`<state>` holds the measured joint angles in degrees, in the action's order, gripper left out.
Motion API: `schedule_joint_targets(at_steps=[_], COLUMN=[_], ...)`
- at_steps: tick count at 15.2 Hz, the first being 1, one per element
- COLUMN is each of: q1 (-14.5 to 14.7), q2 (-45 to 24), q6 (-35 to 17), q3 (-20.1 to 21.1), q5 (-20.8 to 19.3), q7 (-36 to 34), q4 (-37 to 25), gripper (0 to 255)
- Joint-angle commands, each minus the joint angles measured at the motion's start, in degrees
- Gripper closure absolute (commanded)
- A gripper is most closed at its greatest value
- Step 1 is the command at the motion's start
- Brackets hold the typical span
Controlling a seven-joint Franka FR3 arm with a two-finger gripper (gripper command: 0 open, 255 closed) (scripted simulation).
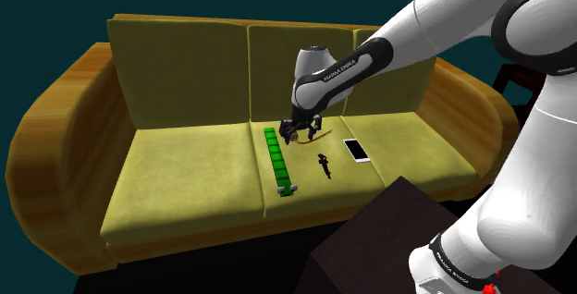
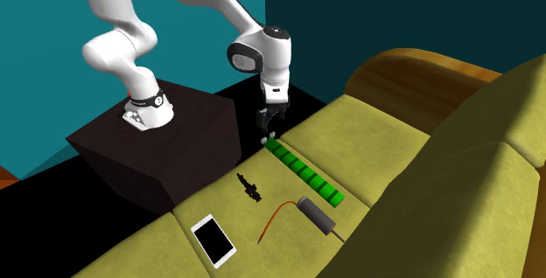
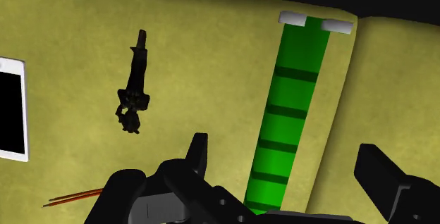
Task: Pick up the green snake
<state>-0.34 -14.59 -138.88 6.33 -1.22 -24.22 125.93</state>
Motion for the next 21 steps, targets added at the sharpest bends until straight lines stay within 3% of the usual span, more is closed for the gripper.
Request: schedule_joint_targets(at_steps=[1,14,21], q1=[0.30,2.42,2.57], q2=[-4.87,-34.12,-38.84], q6=[-1.63,-2.45,-4.88], q3=[-0.52,-3.87,-4.07], q5=[-0.84,-2.22,-2.36], q7=[-1.36,-6.92,-7.00], q4=[-3.30,-32.09,-34.38], gripper=[0,0,0])
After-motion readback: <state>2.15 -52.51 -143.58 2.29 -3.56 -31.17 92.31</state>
